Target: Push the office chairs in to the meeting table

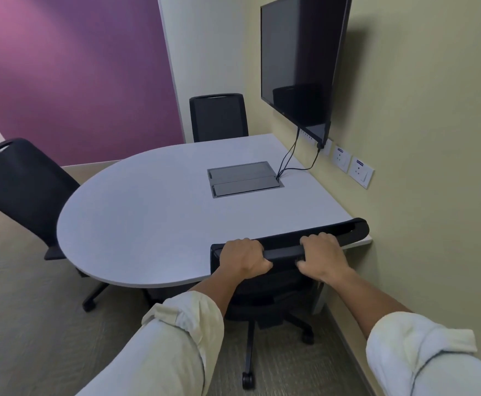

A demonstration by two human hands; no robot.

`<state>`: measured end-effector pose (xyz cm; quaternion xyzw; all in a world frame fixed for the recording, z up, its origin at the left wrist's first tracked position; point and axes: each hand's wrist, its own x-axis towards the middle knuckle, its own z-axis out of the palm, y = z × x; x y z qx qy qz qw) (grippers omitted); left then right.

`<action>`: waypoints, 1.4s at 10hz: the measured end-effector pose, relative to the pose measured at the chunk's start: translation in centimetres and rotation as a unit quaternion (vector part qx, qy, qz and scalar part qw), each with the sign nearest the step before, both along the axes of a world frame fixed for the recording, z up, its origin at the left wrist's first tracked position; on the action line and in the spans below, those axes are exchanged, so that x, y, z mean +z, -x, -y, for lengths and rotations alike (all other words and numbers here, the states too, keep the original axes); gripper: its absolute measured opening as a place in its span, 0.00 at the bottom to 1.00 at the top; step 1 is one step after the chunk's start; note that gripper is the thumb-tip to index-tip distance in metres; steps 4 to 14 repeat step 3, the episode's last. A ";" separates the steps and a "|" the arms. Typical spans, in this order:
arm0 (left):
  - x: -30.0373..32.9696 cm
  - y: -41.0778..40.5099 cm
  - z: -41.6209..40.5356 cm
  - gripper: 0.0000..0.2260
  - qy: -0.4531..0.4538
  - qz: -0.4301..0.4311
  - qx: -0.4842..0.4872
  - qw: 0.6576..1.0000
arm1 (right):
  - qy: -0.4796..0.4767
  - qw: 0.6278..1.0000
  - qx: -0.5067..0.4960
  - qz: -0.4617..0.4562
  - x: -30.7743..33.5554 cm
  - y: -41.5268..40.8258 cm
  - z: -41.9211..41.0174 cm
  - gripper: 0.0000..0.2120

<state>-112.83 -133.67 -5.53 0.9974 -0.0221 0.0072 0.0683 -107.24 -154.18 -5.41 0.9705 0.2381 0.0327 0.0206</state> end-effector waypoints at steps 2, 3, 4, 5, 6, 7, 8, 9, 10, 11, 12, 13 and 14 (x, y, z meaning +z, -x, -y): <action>1.2 3.7 -1.1 0.19 -0.014 0.012 -0.094 0.995 | 0.008 0.999 -0.016 -0.039 0.8 5.4 -3.7 0.34; 1.7 6.8 -2.2 0.34 -0.020 0.000 -0.093 0.995 | 0.028 0.997 -0.029 -0.063 1.5 7.5 -4.9 0.39; 1.7 6.8 -2.2 0.34 -0.020 0.000 -0.093 0.995 | 0.028 0.997 -0.029 -0.063 1.5 7.5 -4.9 0.39; 1.7 6.8 -2.2 0.34 -0.020 0.000 -0.093 0.995 | 0.028 0.997 -0.029 -0.063 1.5 7.5 -4.9 0.39; 1.7 6.8 -2.2 0.34 -0.020 0.000 -0.093 0.995 | 0.028 0.997 -0.029 -0.063 1.5 7.5 -4.9 0.39; 1.7 6.8 -2.2 0.34 -0.020 0.000 -0.093 0.995 | 0.028 0.997 -0.029 -0.063 1.5 7.5 -4.9 0.39; 1.7 6.8 -2.2 0.34 -0.020 0.000 -0.093 0.995 | 0.028 0.997 -0.029 -0.063 1.5 7.5 -4.9 0.39; 1.7 6.8 -2.2 0.34 -0.020 0.000 -0.093 0.995 | 0.028 0.997 -0.029 -0.063 1.5 7.5 -4.9 0.39; 1.7 6.8 -2.2 0.34 -0.020 0.000 -0.093 0.995 | 0.028 0.997 -0.029 -0.063 1.5 7.5 -4.9 0.39; 1.7 6.8 -2.2 0.34 -0.020 0.000 -0.093 0.995 | 0.028 0.997 -0.029 -0.063 1.5 7.5 -4.9 0.39; 1.7 6.8 -2.2 0.34 -0.020 0.000 -0.093 0.995 | 0.028 0.997 -0.029 -0.063 1.5 7.5 -4.9 0.39; 1.7 6.8 -2.2 0.34 -0.020 0.000 -0.093 0.995 | 0.028 0.997 -0.029 -0.063 1.5 7.5 -4.9 0.39; 1.7 6.8 -2.2 0.34 -0.020 0.000 -0.093 0.995 | 0.028 0.997 -0.029 -0.063 1.5 7.5 -4.9 0.39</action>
